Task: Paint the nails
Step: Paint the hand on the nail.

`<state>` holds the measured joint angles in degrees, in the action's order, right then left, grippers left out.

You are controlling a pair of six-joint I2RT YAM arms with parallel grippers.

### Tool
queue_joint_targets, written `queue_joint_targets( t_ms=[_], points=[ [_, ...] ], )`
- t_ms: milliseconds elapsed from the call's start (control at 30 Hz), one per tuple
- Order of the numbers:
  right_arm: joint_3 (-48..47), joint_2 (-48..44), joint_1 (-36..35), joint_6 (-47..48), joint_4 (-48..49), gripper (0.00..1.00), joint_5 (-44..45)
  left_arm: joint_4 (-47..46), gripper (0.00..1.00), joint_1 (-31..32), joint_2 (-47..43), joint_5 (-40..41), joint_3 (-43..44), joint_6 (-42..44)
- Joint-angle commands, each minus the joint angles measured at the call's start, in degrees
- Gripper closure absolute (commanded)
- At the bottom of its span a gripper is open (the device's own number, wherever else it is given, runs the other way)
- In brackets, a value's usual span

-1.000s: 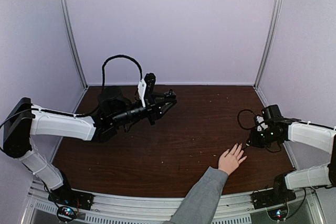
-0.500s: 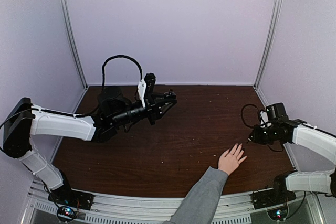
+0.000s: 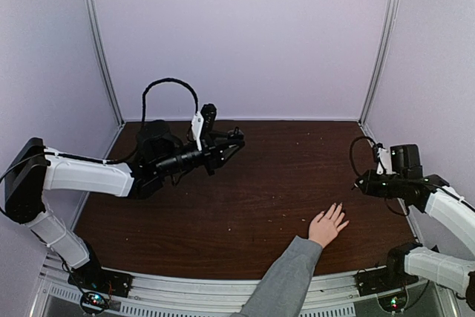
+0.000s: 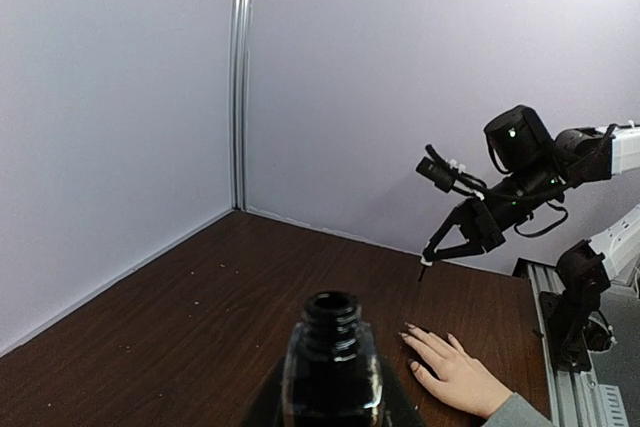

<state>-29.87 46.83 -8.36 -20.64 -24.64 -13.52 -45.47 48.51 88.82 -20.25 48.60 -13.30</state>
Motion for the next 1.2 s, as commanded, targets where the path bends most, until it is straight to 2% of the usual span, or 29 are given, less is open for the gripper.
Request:
queue_joint_targets(
  t_ms=[0,400,633,833,1000,1167],
  points=[
    [-4.1,-3.8,0.4,2.3,1.4,1.0,-6.4,-4.5,1.0,-1.8,-1.2,-5.2,-2.1,2.5],
    [-12.9,-4.1,0.2,5.5,3.5,1.0,-21.7,-4.5,1.0,-2.2,-2.3,-16.6,-3.4,6.0],
    [-15.5,-4.2,-0.8,6.8,0.2,1.0,-24.2,-4.7,1.0,-2.1,-2.7,-18.9,-3.9,6.0],
    [-18.6,-2.9,-3.3,7.9,-1.4,1.0,-30.5,-1.0,1.0,-2.1,-0.6,-23.5,-1.2,6.5],
    [-21.9,-0.7,-7.4,12.4,-6.8,1.0,-26.8,-2.8,1.0,-2.0,-0.6,-23.0,-2.1,5.5],
    [-22.9,0.2,-9.5,13.6,-7.5,1.0,-25.9,-0.5,1.0,-2.0,-1.4,-21.0,-1.2,7.0]
  ],
)
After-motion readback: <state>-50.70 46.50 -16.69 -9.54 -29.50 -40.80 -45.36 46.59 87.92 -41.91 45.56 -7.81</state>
